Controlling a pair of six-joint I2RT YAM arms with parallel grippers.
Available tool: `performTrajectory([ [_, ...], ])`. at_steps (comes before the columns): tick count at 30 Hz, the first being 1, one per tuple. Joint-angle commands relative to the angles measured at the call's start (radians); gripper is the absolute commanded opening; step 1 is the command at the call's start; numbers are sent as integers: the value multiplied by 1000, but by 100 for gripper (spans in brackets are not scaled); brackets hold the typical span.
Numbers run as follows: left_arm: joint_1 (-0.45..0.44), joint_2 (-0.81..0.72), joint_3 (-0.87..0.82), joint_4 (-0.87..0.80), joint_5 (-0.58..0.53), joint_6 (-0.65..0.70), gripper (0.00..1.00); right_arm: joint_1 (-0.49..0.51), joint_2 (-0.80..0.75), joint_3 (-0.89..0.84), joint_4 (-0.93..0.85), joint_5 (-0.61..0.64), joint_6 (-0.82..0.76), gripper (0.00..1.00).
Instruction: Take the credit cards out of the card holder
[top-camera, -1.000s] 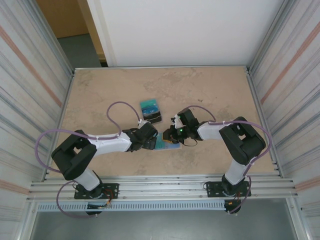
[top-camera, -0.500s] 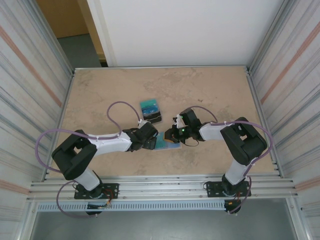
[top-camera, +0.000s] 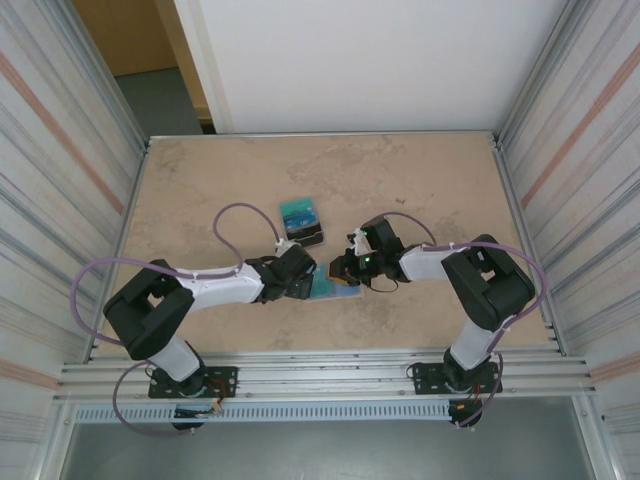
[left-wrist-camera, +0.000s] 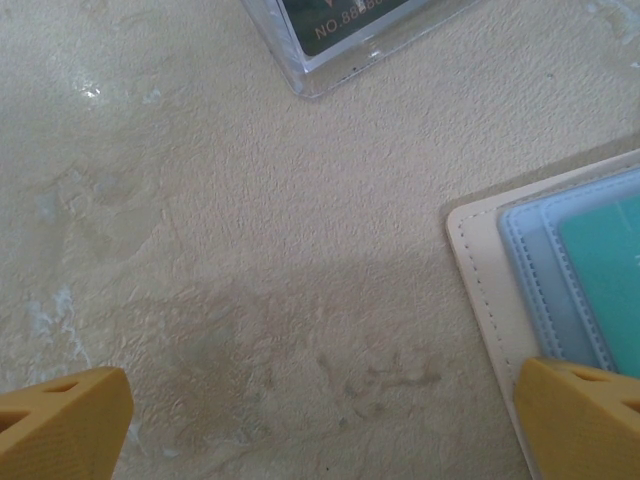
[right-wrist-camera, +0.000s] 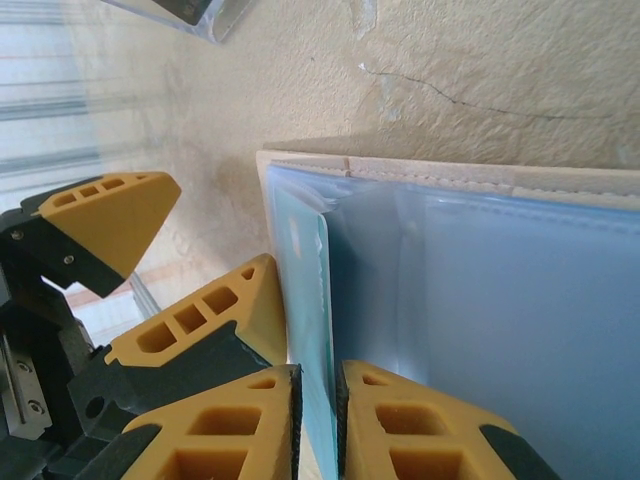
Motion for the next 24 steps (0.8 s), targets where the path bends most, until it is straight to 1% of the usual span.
performTrajectory([
  [1, -4, 36, -2, -65, -18, -3, 99, -9, -39, -14, 21, -28, 14, 18],
  [8, -4, 41, 0, -66, -18, -4, 99, -12, -40, -15, 27, -34, 15, 14],
  [24, -4, 44, 1, -71, -18, -8, 99, -36, -61, -43, 34, -31, 18, 13],
])
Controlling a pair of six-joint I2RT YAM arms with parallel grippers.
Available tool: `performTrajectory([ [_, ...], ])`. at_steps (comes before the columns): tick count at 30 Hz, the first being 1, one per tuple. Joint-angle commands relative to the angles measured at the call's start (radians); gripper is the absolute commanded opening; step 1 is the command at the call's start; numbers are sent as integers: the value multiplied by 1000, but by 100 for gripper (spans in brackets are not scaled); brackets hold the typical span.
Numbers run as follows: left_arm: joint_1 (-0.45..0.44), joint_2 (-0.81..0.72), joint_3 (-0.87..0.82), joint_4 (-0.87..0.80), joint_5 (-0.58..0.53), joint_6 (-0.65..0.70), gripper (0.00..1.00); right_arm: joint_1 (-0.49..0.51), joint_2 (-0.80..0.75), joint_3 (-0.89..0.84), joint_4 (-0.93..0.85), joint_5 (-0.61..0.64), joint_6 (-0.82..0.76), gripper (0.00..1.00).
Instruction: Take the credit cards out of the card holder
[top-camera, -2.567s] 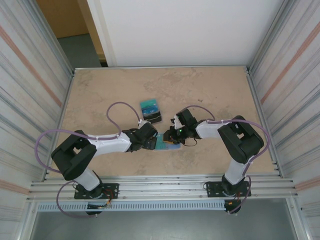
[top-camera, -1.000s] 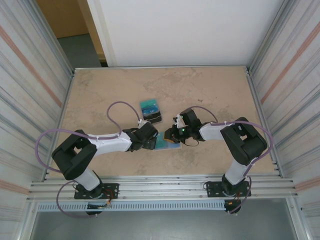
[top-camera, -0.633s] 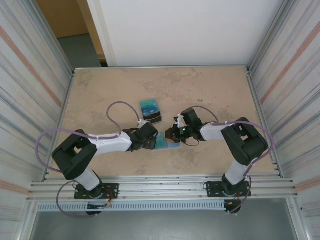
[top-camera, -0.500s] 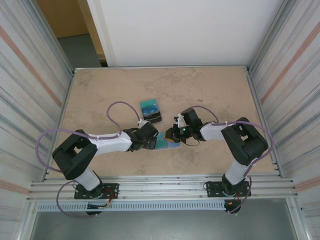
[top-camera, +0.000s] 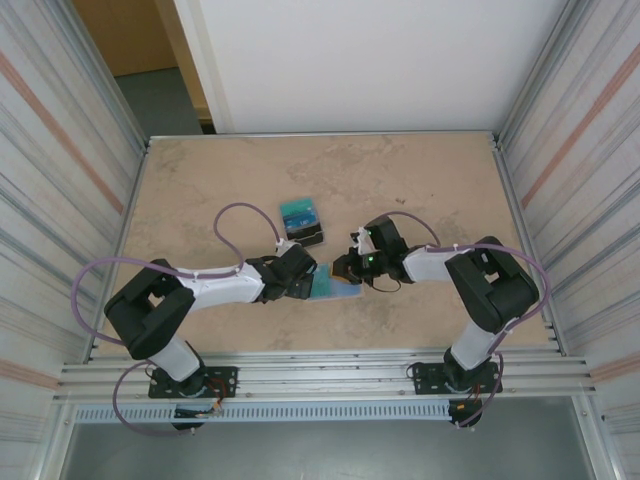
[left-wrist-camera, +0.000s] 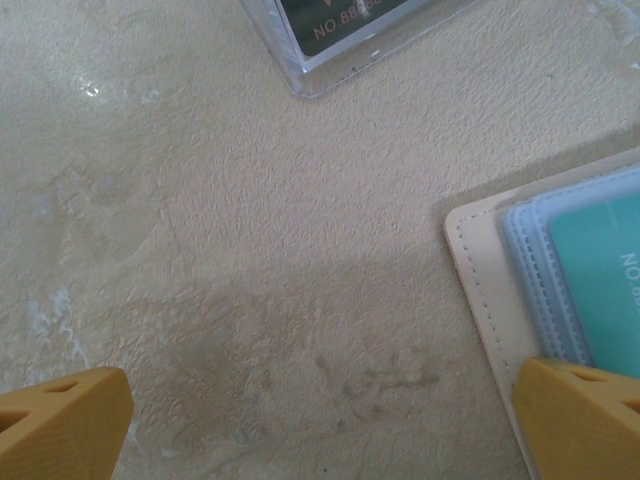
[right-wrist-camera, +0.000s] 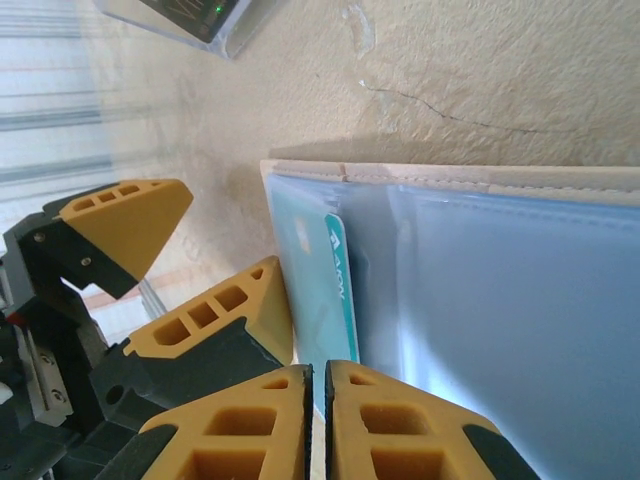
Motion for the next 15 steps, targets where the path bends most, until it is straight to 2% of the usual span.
performTrajectory([
  [1, -4, 41, -4, -67, -18, -6, 99, -13, -39, -21, 7, -21, 14, 12],
  [6, -4, 41, -4, -68, -19, -7, 99, -12, -41, -14, -10, -15, 1, 13],
  [10, -4, 41, -2, -68, -16, -9, 99, 23, -44, 31, -147, 59, -71, 19],
  [15, -4, 44, -1, -68, -12, -10, 99, 69, -29, 87, -248, 126, -122, 21],
])
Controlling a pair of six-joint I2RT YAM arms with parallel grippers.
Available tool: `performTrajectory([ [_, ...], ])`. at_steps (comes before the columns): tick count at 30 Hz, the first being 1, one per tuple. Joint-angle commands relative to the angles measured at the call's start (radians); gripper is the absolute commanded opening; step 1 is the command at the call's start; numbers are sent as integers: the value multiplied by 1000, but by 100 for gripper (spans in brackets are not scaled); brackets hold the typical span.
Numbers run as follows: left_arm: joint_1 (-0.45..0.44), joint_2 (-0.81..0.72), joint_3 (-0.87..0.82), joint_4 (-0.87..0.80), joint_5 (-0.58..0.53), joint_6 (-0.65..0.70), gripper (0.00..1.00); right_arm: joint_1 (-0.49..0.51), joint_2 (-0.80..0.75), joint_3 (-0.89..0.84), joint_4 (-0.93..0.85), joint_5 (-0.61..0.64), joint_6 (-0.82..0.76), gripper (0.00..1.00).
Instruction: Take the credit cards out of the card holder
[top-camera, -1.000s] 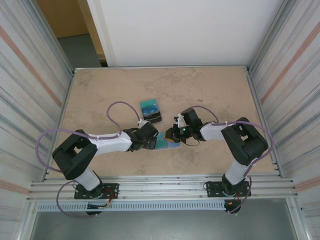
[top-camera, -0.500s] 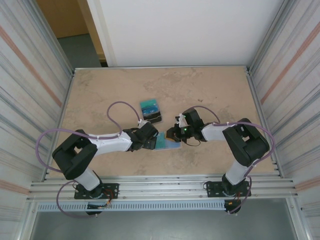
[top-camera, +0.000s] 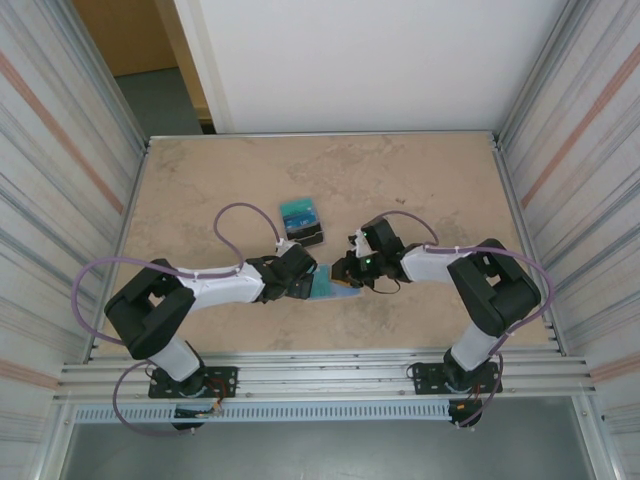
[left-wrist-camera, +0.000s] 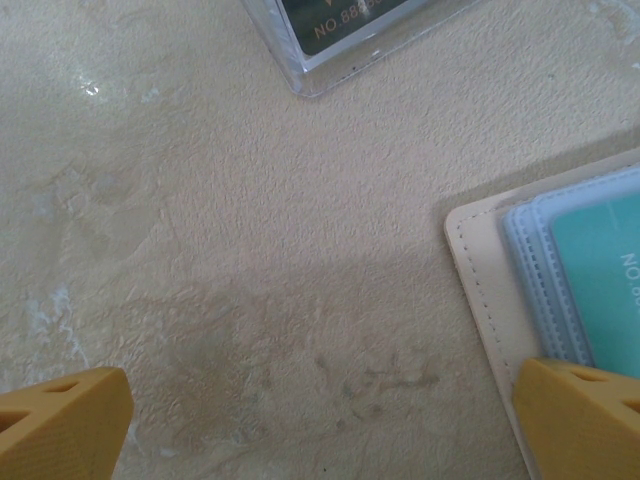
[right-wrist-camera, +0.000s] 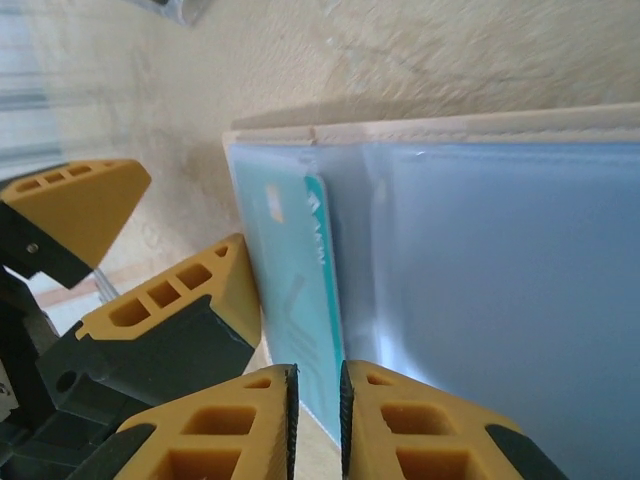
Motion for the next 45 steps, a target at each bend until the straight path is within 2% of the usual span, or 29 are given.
performTrajectory([
  [1, -4, 43, -3, -64, -12, -7, 99, 22, -5, 45, -93, 54, -61, 21],
  [20, -4, 52, 2, -65, -6, -8, 99, 35, 71, 62, -58, 48, -54, 25],
  [32, -4, 63, 5, -63, 2, -7, 99, 36, 47, 46, 6, 0, -30, 20],
  [39, -3, 63, 4, -63, 4, -8, 99, 7, 49, -4, 150, -83, 38, 20],
  [45, -4, 65, 8, -60, 11, -4, 99, 14, 84, -14, 210, -102, 66, 20],
])
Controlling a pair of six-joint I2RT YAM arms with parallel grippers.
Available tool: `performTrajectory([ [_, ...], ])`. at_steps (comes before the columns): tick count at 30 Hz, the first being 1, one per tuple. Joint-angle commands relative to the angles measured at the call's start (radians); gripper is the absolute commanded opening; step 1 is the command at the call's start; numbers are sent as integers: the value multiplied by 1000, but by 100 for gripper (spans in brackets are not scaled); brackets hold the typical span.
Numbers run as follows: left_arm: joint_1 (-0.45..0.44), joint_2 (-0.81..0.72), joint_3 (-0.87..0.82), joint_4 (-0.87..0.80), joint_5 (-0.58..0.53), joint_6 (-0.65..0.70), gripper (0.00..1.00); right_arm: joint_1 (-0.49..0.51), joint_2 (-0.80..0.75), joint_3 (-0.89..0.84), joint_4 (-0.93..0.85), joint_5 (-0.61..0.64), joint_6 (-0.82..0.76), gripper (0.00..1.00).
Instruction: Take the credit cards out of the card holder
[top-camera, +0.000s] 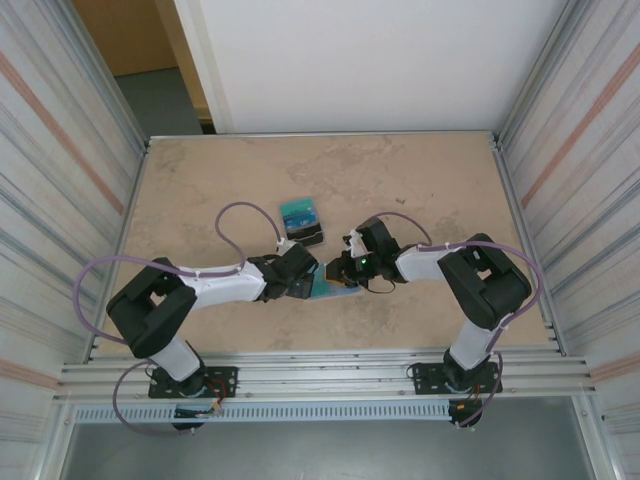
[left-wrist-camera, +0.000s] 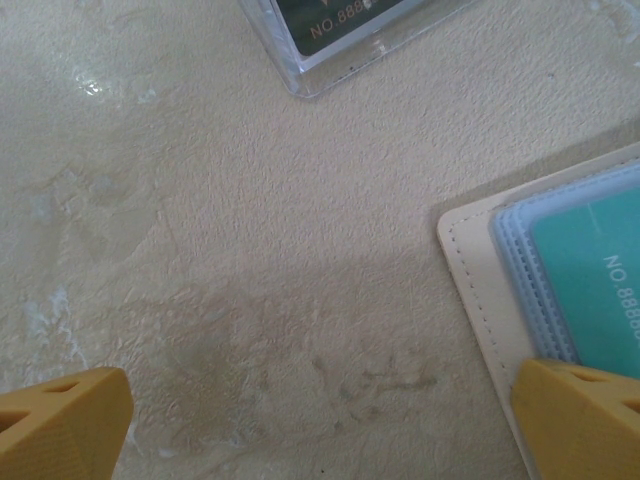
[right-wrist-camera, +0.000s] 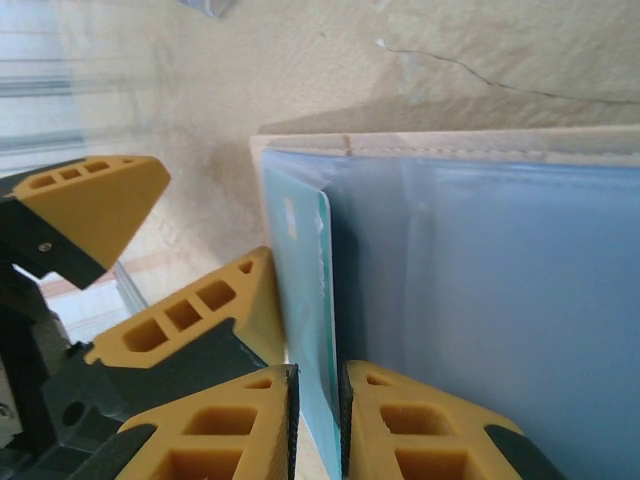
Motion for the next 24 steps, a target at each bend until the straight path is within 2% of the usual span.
performTrajectory([
  [1, -4, 53, -7, -41, 10, -4, 99, 11, 27, -7, 78, -45, 34, 20],
  [10, -4, 59, -5, -44, 12, -3, 99, 4, 16, -28, 106, -48, 49, 20],
  [18, -3, 62, -5, -54, 6, -9, 98, -34, 3, -67, 233, -117, 112, 22],
  [24, -5, 65, -3, -57, 4, -10, 99, -50, -18, -89, 263, -129, 125, 22],
])
